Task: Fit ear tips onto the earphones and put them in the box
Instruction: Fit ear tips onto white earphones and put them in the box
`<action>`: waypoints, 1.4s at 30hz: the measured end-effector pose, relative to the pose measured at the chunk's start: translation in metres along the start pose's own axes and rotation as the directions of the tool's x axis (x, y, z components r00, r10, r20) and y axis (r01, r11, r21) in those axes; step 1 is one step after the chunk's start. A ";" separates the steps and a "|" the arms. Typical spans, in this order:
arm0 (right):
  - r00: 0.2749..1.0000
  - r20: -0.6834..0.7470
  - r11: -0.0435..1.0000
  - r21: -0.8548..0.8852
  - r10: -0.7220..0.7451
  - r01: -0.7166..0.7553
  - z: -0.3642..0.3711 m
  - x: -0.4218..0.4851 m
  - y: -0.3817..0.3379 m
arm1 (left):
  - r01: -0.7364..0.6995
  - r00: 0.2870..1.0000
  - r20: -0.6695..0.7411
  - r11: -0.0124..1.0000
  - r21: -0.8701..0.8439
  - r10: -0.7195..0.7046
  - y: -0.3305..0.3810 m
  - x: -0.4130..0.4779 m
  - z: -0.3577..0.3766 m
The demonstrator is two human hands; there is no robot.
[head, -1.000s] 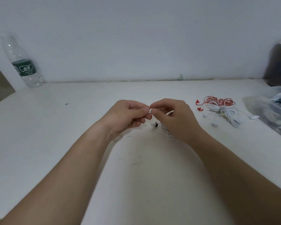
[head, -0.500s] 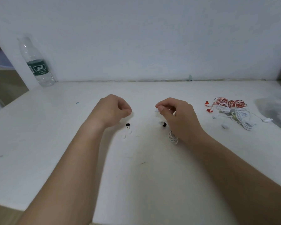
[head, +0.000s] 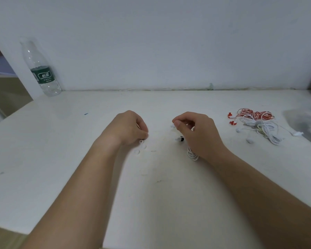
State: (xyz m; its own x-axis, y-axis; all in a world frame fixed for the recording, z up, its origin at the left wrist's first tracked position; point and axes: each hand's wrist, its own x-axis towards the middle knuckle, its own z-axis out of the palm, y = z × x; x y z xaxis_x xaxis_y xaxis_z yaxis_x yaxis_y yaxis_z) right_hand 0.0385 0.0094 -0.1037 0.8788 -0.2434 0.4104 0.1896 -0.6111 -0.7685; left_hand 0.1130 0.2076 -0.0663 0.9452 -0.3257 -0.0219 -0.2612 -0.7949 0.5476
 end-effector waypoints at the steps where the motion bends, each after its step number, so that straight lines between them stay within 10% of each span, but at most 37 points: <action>1: 1.000 -0.003 1.000 0.000 0.000 0.000 0.000 0.000 0.000 | 0.005 1.000 -0.001 1.000 -0.005 -0.005 0.000 0.000 0.000; 8: 1.000 -0.021 0.999 0.043 -0.017 0.018 -0.002 0.000 0.000 | -0.059 0.982 -0.188 0.968 -0.243 0.012 0.004 -0.001 -0.002; 16: 1.000 -0.029 0.978 0.208 -0.008 0.014 -0.004 0.001 -0.003 | -0.099 0.995 -0.098 0.646 -0.757 0.037 0.029 -0.005 0.021; 25: 0.997 -0.074 0.976 0.216 0.039 -0.022 -0.006 0.002 0.000 | -0.055 0.992 0.002 0.453 -0.890 0.123 0.026 0.001 0.029; 42: 0.994 -0.093 0.929 0.371 0.051 -0.013 -0.010 0.002 -0.002 | -0.043 0.990 0.013 0.395 -0.918 0.139 0.027 0.002 0.032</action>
State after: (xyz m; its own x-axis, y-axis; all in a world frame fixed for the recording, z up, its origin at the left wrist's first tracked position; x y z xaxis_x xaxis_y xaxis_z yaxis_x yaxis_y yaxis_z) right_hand 0.0355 0.0021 -0.0962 0.8426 -0.3432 0.4149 0.3275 -0.2850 -0.9009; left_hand 0.1012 0.1688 -0.0782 0.8971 -0.4397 0.0435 0.0354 0.1696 0.9849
